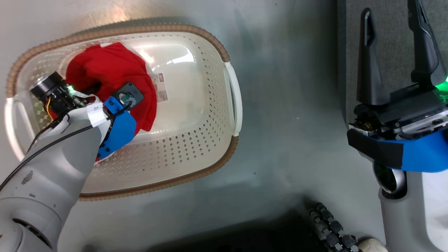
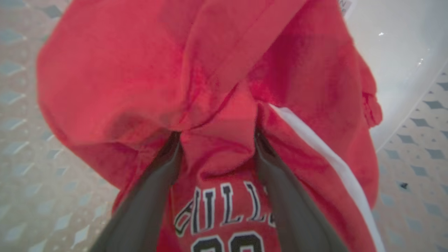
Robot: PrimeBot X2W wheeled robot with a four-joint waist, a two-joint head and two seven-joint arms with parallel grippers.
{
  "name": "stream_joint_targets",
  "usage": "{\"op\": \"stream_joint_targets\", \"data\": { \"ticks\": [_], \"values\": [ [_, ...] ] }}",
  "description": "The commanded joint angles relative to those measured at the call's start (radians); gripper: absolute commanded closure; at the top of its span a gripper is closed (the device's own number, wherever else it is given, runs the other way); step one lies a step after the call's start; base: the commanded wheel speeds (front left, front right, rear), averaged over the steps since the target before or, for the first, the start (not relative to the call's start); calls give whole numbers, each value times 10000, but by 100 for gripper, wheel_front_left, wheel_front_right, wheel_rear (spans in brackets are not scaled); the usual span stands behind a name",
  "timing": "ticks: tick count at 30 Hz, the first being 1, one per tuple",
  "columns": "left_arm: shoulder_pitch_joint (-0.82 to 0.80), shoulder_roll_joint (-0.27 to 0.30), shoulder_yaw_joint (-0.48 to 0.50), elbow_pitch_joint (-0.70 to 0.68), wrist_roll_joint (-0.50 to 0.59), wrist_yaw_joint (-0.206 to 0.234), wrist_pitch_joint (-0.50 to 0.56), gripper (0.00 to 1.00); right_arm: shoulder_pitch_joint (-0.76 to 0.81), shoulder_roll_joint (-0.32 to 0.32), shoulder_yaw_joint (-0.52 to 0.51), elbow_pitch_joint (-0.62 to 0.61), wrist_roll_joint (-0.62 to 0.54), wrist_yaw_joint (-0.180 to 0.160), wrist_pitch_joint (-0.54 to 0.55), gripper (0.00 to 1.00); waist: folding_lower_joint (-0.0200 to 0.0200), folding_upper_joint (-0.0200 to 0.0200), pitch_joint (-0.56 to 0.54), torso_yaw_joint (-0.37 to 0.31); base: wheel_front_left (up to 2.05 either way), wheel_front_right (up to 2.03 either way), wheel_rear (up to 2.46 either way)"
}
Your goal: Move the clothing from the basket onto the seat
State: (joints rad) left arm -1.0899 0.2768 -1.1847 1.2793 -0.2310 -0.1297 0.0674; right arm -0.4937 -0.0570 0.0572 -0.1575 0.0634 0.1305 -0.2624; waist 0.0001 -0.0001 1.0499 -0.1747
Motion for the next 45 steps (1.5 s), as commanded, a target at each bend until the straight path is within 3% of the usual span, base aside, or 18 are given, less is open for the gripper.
{"op": "stream_joint_targets", "data": {
  "ticks": [1,11,12,14,19,27,38,45],
  "values": [
    [-153,4,-7,24,-155,-3,56,0,17,17,-24,-104,-22,5,-38,0,-1,1,174,-111,0,0,0],
    [-15,-28,-220,94,-501,-2,111,0,115,53,-85,-390,-89,4,-36,0,-1,1,581,-204,0,0,0],
    [-13,-28,-257,98,-550,-2,115,27,115,57,-87,-390,-95,5,-36,0,-1,1,596,-200,0,0,0],
    [1,-35,-319,111,-626,6,135,100,106,62,-94,-393,-103,4,-36,0,-1,1,616,-187,0,0,0],
    [24,-4,-502,116,-809,67,73,100,-11,68,-75,-318,-117,4,-36,0,-1,1,582,-178,0,0,0],
    [86,-458,-601,-192,-1276,10,-901,100,-81,47,-167,-159,-167,4,-38,0,-1,1,-33,214,0,0,0],
    [429,-1478,-212,-356,-2357,10,-2621,100,165,-211,-297,293,-188,5,-36,0,-1,1,-1842,957,0,0,0],
    [375,-1656,250,-743,-2836,30,-3289,100,619,-293,-419,635,-195,5,-38,0,-1,1,-3316,1370,0,0,0]
  ]
}}
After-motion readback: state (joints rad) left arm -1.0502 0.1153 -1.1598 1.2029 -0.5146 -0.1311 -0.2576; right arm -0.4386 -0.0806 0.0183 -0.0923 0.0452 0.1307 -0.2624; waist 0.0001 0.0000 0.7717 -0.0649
